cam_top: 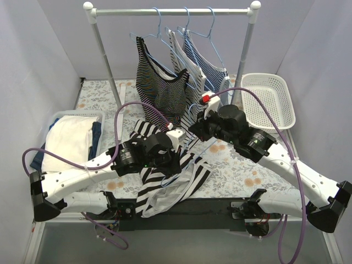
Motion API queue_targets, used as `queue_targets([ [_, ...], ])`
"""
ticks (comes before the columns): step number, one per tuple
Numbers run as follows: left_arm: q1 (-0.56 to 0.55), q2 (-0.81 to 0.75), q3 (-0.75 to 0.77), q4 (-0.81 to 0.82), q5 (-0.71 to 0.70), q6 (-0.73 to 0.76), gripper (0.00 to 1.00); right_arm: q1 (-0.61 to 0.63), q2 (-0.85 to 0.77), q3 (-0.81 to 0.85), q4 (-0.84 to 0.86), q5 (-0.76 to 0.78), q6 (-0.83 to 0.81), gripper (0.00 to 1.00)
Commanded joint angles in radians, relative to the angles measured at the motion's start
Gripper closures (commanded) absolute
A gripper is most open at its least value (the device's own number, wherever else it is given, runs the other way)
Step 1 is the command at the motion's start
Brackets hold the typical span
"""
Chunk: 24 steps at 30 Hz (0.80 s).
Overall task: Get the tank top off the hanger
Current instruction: Place the hanger at the clothesline.
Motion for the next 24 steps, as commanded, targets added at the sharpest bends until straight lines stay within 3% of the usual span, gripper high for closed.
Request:
queue_targets([
  [1, -0.006, -0.052, -0.013, -0.036, -0.059, -0.01, 0.84, 0.001, -0.04, -0.004, 0.08, 0.071, 0.096, 0.99],
  [8, -0.007, -0.139, -0.028, -0.065, -0.177, -0.062, 0.81, 0.014, -0.078, -0.094, 0.16, 0.062, 0.19, 0.99],
  [11, -0.006, -0.15, -0.028, -0.102, -0.211, -0.085, 1.0, 0.029, -0.069, -0.108, 0.194, 0.053, 0.219, 0.99],
  [17, -0.006, -0.153, -0.004, -0.188, -0.242, -0.138, 1.0, 0.086, 0.002, -0.085, 0.215, 0.018, 0.221, 0.98],
  [19, -0.006, -0.165, 0.004, -0.235, -0.275, -0.163, 1.0, 0.098, 0.023, -0.077, 0.221, 0.002, 0.218, 0.87],
  [20, -0.006, -0.173, 0.015, -0.257, -0.291, -0.198, 1.0, 0.101, 0.025, -0.077, 0.223, -0.001, 0.218, 0.65],
  [21, -0.007, -0.179, 0.019, -0.277, -0.304, -0.217, 1.0, 0.103, 0.028, -0.074, 0.223, -0.002, 0.216, 0.51],
  [24, -0.006, -0.213, 0.055, -0.399, -0.34, -0.295, 1.0, 0.103, 0.011, -0.073, 0.217, 0.011, 0.216, 0.31],
])
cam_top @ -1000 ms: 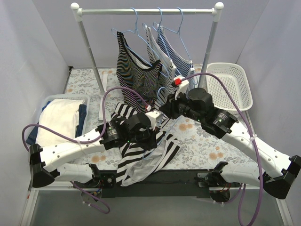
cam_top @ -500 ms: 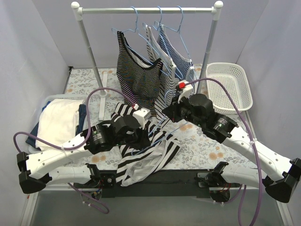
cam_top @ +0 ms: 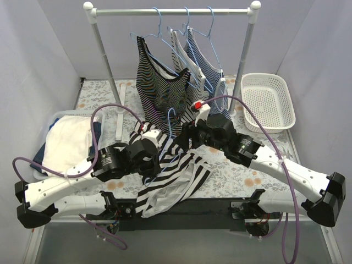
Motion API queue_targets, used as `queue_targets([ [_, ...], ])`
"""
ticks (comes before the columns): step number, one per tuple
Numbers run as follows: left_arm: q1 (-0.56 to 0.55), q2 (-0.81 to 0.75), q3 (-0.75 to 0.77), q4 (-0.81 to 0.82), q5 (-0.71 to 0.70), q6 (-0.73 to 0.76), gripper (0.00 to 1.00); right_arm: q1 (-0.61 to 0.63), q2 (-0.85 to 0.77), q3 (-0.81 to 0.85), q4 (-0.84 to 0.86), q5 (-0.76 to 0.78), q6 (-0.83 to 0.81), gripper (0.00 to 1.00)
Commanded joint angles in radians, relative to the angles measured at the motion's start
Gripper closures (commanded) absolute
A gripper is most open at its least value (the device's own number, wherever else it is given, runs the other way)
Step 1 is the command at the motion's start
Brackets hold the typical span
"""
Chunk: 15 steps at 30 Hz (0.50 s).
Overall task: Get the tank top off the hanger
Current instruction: Place the hanger at the clothesline.
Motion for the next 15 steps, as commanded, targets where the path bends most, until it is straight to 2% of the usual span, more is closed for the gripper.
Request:
queue_targets([
  [1, 0.004, -0.073, 0.08, -0.198, -0.117, -0.137, 1.0, 0.012, -0.042, 0.037, 0.058, -0.005, 0.007, 0.27],
  [8, 0.006, -0.141, 0.172, -0.409, -0.198, -0.281, 1.0, 0.012, -0.165, 0.068, -0.034, 0.156, -0.032, 0.21],
  [12, 0.006, -0.152, 0.241, -0.416, -0.229, -0.267, 1.0, 0.012, -0.206, 0.09, -0.082, 0.257, -0.042, 0.19],
  [15, 0.006, -0.094, 0.31, -0.416, -0.283, -0.238, 1.0, 0.012, -0.209, 0.106, -0.117, 0.292, -0.046, 0.17],
])
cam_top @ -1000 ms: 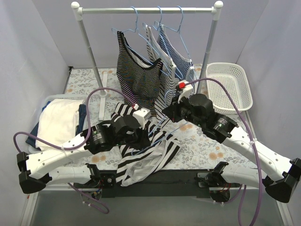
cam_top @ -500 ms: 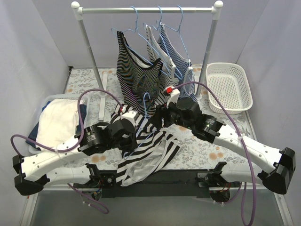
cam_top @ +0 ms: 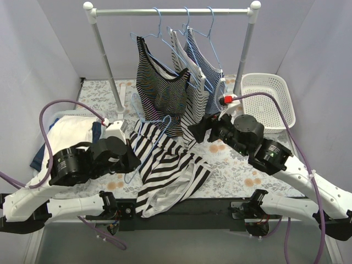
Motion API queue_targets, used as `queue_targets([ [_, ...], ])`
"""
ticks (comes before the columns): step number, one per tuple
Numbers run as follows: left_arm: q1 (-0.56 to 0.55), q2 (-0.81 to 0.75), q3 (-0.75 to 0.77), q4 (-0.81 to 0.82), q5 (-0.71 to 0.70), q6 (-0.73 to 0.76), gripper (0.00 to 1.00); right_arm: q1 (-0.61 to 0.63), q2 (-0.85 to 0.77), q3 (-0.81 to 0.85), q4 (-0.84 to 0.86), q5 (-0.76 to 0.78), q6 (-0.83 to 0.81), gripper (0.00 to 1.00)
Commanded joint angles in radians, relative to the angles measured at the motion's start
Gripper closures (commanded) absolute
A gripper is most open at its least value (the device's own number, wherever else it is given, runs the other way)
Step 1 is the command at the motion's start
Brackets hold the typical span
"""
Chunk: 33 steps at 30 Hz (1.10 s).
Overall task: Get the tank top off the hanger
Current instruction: Place the hanger at the clothesline.
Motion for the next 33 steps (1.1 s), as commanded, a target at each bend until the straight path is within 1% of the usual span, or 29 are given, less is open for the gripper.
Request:
queue_targets([
  [1, 0.002, 0.067, 0.118, -0.063, -0.131, 0.027, 1.0, -0.001, -0.007, 0.058, -0.06, 0.112, -0.019, 0.16],
  [2, 0.002, 0.092, 0.145, -0.063, -0.16, 0.041, 1.0, 0.001, 0.01, 0.059, -0.072, 0.115, -0.014, 0.16],
  [3, 0.002, 0.136, 0.171, -0.063, -0.23, 0.064, 1.0, -0.001, 0.019, 0.062, -0.097, 0.119, -0.011, 0.16],
  [4, 0.002, 0.161, 0.198, -0.063, -0.263, 0.1, 1.0, -0.001, 0.03, 0.061, -0.108, 0.12, -0.008, 0.15],
  [5, 0.002, 0.181, 0.262, -0.063, -0.299, 0.119, 1.0, -0.001, 0.045, 0.061, -0.115, 0.119, -0.004, 0.15],
  [7, 0.006, 0.239, 0.33, -0.064, -0.376, 0.154, 1.0, -0.001, 0.055, 0.053, -0.137, 0.105, 0.01, 0.14],
  [9, 0.035, 0.264, 0.407, -0.063, -0.402, 0.202, 1.0, -0.001, 0.053, 0.045, -0.137, 0.097, 0.019, 0.14],
  [12, 0.081, 0.291, 0.456, -0.063, -0.438, 0.255, 1.0, -0.002, 0.047, 0.027, -0.14, 0.099, 0.026, 0.14],
  [17, 0.198, 0.311, 0.426, -0.064, -0.449, 0.321, 1.0, -0.015, 0.055, 0.03, -0.142, 0.106, 0.013, 0.14],
  [20, 0.249, 0.284, 0.375, -0.023, -0.462, 0.363, 1.0, -0.021, 0.067, 0.035, -0.142, 0.102, 0.006, 0.14],
  [21, 0.285, 0.276, 0.369, 0.035, -0.449, 0.384, 1.0, -0.024, 0.07, 0.036, -0.14, 0.099, 0.003, 0.14],
  [22, 0.305, 0.267, 0.358, 0.07, -0.435, 0.45, 1.0, -0.024, 0.073, 0.038, -0.142, 0.096, 0.004, 0.14],
  [23, 0.348, 0.252, 0.344, 0.112, -0.406, 0.484, 1.0, -0.025, 0.078, 0.038, -0.142, 0.092, 0.003, 0.14],
  [24, 0.376, 0.253, 0.337, 0.196, -0.384, 0.527, 1.0, -0.028, 0.081, 0.038, -0.142, 0.086, 0.001, 0.14],
  [25, 0.406, 0.259, 0.33, 0.23, -0.358, 0.586, 1.0, -0.028, 0.084, 0.038, -0.142, 0.082, 0.001, 0.14],
  [26, 0.474, 0.268, 0.329, 0.285, -0.319, 0.616, 1.0, -0.03, 0.09, 0.039, -0.142, 0.08, 0.0, 0.14],
  [27, 0.506, 0.296, 0.326, 0.31, -0.253, 0.642, 1.0, -0.032, 0.093, 0.041, -0.142, 0.074, -0.005, 0.14],
  [28, 0.538, 0.308, 0.324, 0.328, -0.217, 0.677, 1.0, -0.032, 0.093, 0.041, -0.142, 0.073, -0.008, 0.14],
  [29, 0.604, 0.316, 0.321, 0.383, -0.176, 0.699, 1.0, -0.033, 0.091, 0.039, -0.143, 0.073, -0.008, 0.14],
  [30, 0.64, 0.33, 0.32, 0.411, -0.092, 0.714, 1.0, -0.035, 0.087, 0.038, -0.142, 0.074, -0.008, 0.14],
  [31, 0.676, 0.336, 0.323, 0.439, -0.041, 0.731, 1.0, -0.036, 0.078, 0.035, -0.142, 0.076, -0.007, 0.14],
  [32, 0.744, 0.347, 0.336, 0.48, 0.002, 0.757, 1.0, -0.036, 0.075, 0.032, -0.142, 0.077, -0.008, 0.14],
  [33, 0.77, 0.362, 0.353, 0.488, 0.046, 0.765, 1.0, -0.039, 0.067, 0.026, -0.142, 0.083, -0.005, 0.13],
])
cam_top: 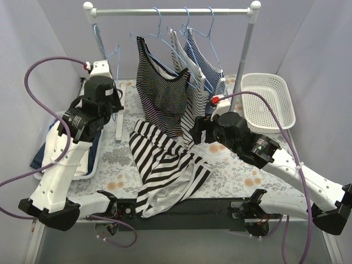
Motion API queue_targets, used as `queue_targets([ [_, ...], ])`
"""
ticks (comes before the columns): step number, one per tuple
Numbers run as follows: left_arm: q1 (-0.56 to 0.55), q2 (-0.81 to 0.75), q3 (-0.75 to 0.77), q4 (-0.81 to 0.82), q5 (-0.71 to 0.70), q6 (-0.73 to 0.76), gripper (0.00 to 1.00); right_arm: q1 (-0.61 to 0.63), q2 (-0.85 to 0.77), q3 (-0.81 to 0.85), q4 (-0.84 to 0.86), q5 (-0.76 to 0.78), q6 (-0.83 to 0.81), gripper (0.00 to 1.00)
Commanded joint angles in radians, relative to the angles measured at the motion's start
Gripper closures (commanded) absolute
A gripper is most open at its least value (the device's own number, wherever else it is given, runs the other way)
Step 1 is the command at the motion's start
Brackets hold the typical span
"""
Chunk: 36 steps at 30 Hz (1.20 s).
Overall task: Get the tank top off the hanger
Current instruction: Place the hanger at the clothesline.
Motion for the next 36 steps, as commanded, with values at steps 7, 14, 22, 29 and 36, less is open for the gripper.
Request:
queue_targets([
  [7, 0.19, 0.15, 0.178, 0.246, 0.435, 0.201, 1.0, -0.033, -0.049, -0.022, 0.007, 0.01, -0.004, 0.12],
  [14, 0.193, 0.215, 0.259, 0.246, 0.376, 0.198, 1.0, -0.044, -0.055, -0.034, 0.006, 0.01, -0.001, 0.12],
  [22, 0.196, 0.281, 0.256, 0.221, 0.353, 0.192, 1.0, -0.06, -0.053, -0.034, 0.006, -0.021, -0.016, 0.11],
  [29, 0.2, 0.292, 0.143, 0.216, 0.34, 0.155, 1.0, -0.06, -0.041, -0.048, -0.002, -0.076, -0.021, 0.11],
  [36, 0.199, 0.232, 0.039, 0.221, 0.344, 0.123, 0.32, -0.06, 0.058, -0.084, -0.066, -0.191, -0.059, 0.1],
])
